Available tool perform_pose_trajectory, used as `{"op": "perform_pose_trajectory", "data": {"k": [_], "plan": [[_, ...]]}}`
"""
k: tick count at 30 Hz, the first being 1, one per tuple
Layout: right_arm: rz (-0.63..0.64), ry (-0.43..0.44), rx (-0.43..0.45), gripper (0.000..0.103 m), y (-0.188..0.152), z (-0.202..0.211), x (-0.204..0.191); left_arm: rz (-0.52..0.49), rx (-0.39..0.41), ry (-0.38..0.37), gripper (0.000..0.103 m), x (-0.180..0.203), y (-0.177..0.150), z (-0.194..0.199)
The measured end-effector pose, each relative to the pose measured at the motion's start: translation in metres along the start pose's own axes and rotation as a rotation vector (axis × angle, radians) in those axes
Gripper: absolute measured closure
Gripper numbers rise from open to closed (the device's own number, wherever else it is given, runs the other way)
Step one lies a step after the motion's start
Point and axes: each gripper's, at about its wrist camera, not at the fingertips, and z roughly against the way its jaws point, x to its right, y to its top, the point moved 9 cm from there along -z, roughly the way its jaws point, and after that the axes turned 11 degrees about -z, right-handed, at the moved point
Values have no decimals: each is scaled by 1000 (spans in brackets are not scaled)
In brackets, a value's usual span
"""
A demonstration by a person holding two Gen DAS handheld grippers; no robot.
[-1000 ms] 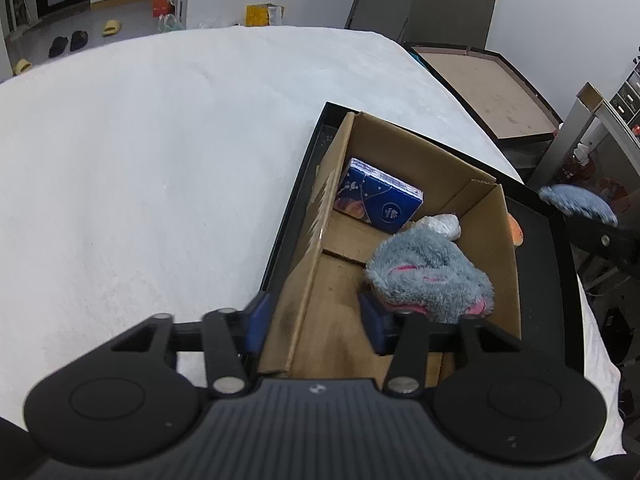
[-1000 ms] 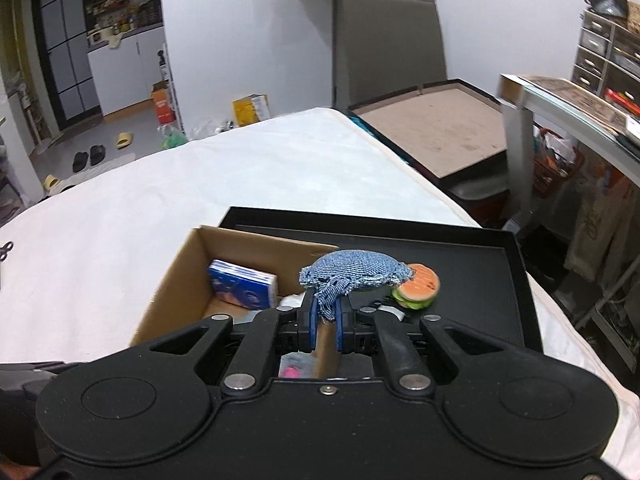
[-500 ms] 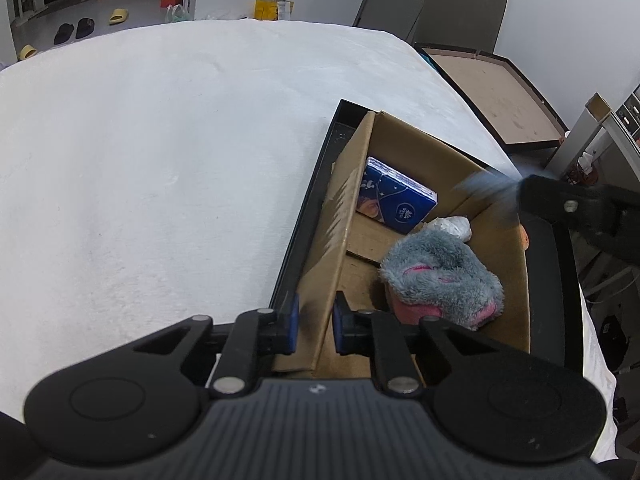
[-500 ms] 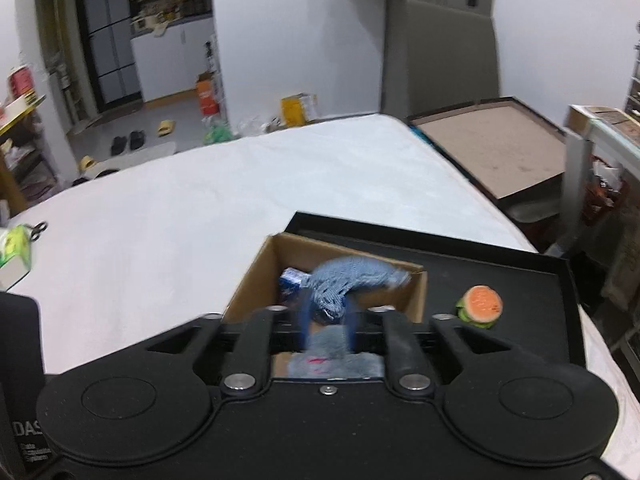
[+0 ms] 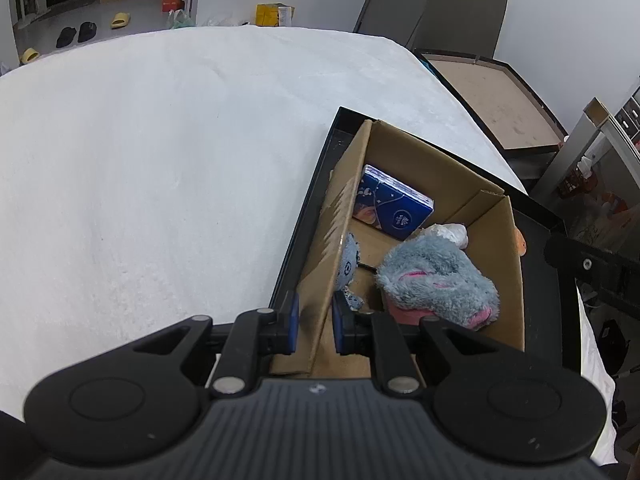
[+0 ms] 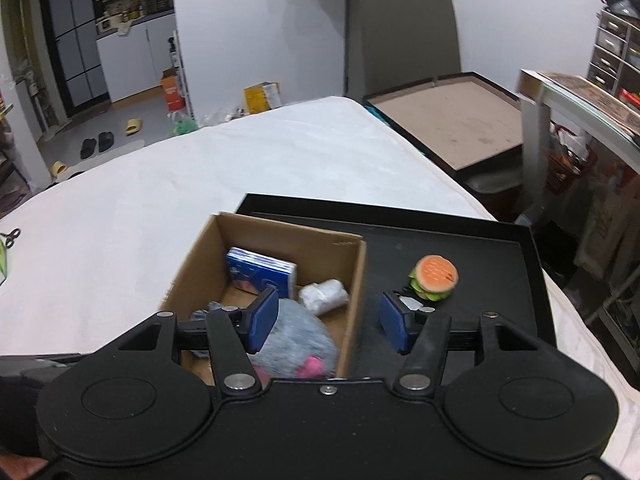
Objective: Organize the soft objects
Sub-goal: 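Carry the blue denim plush into the box and open the right gripper, then move the right gripper to the black plush toy and grasp it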
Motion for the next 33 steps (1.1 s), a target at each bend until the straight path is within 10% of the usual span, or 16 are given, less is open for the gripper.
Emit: {"op": "perform_pose_trajectory", "data": {"k": [33], "plan": [[-206, 39, -69, 46, -23, -74, 105, -121, 16, 126, 61, 27, 11, -10]]}}
